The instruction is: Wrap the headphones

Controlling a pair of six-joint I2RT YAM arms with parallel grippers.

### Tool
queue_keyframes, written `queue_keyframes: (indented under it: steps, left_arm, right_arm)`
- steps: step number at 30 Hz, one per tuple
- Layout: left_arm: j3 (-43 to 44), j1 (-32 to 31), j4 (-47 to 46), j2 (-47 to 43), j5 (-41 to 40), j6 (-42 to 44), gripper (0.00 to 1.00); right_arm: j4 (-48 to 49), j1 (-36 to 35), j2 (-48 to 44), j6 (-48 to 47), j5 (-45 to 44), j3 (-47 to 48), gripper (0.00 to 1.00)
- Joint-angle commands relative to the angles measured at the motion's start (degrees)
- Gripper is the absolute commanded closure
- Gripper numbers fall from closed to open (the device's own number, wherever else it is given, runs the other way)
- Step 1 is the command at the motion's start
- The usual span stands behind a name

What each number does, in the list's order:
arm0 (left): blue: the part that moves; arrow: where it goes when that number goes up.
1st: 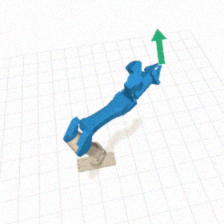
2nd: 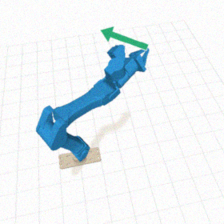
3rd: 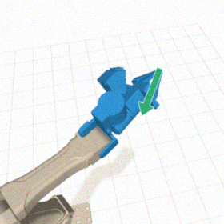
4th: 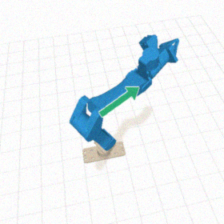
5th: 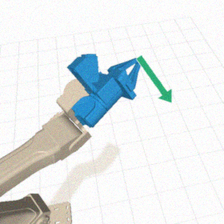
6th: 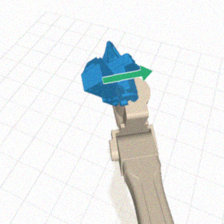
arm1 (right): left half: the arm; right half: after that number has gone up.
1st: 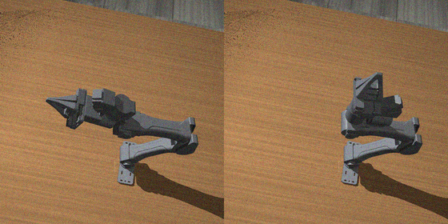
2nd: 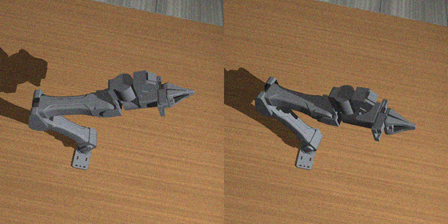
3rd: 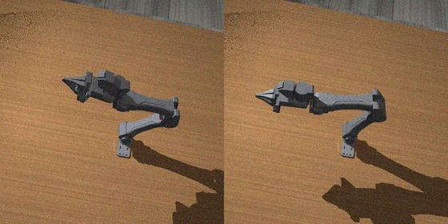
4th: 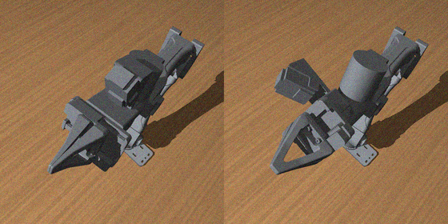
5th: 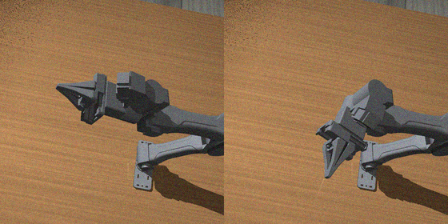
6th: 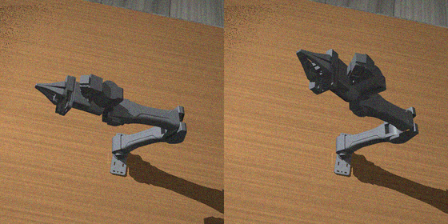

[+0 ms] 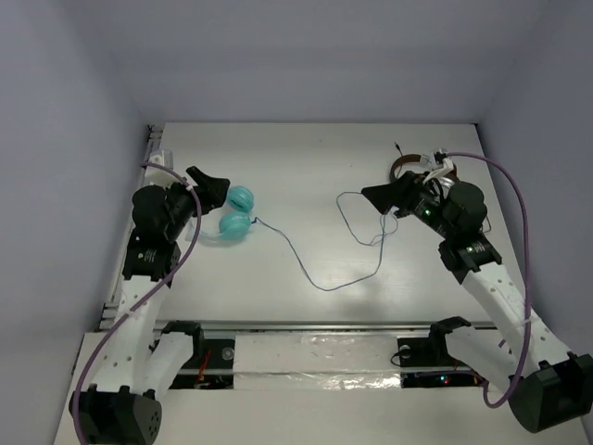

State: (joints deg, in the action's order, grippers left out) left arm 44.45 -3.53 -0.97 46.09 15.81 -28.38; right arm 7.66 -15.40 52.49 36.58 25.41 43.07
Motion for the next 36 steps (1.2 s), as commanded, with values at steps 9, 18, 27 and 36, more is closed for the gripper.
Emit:
queue_keyframes:
  steps: [9,18,27,36]
  left_arm:
    - [10.57,0.10,12.91,17.24,-15.27,6.49,0.88]
    - [14.97,2.03,19.08,32.73,-27.13,11.68,0.77]
    - [17.78,5.89,18.03,42.41,-29.27,13.52,0.49]
    - [21.74,7.22,15.48,54.97,-22.76,19.77,0.45]
  right_arm:
    - [-1.16,-3.32,-4.41,-2.48,-3.52,-0.18,1.00]
    - [-1.24,-3.32,-5.64,-2.83,-4.05,-0.79,1.00]
    - [-0.98,-3.32,-5.91,-3.00,-2.56,-0.97,0.72]
    - [-1.16,-3.85,-5.82,-3.18,-2.91,-0.88,0.65]
